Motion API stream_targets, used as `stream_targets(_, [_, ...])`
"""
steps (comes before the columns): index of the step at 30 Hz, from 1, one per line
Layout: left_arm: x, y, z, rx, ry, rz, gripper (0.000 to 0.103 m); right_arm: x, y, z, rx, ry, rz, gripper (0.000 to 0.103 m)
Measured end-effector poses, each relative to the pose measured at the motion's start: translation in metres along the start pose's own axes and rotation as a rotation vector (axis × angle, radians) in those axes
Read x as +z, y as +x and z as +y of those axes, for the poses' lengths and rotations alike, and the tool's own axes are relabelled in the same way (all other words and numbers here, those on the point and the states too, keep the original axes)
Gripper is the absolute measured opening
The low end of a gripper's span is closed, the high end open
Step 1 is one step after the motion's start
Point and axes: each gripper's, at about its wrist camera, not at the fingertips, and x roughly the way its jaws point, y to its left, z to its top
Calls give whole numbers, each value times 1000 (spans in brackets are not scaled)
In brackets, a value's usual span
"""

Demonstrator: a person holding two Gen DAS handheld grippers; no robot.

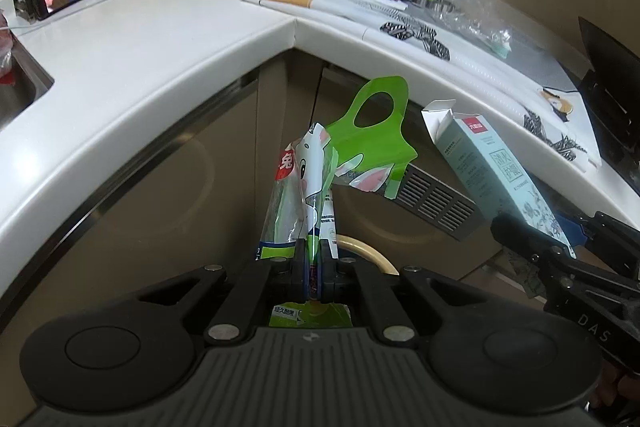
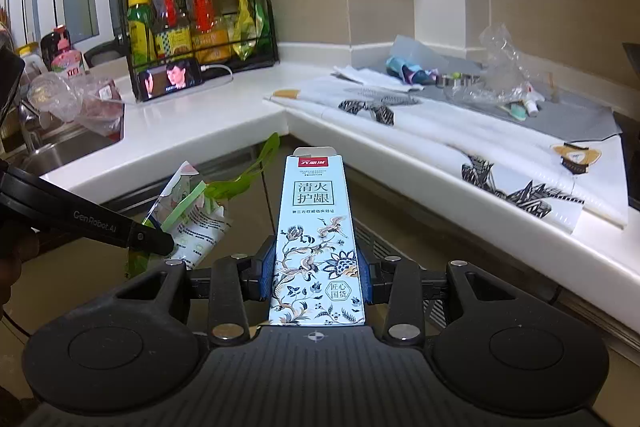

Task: Collect trash
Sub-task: 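Carry the green pouch and paper box down toward the trash bin with both grippers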

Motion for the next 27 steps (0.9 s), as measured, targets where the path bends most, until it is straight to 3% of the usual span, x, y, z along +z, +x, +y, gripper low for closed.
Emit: stream_targets(27, [-1, 10, -16, -15, 46, -1, 3, -11, -2, -5, -18, 13, 19, 42])
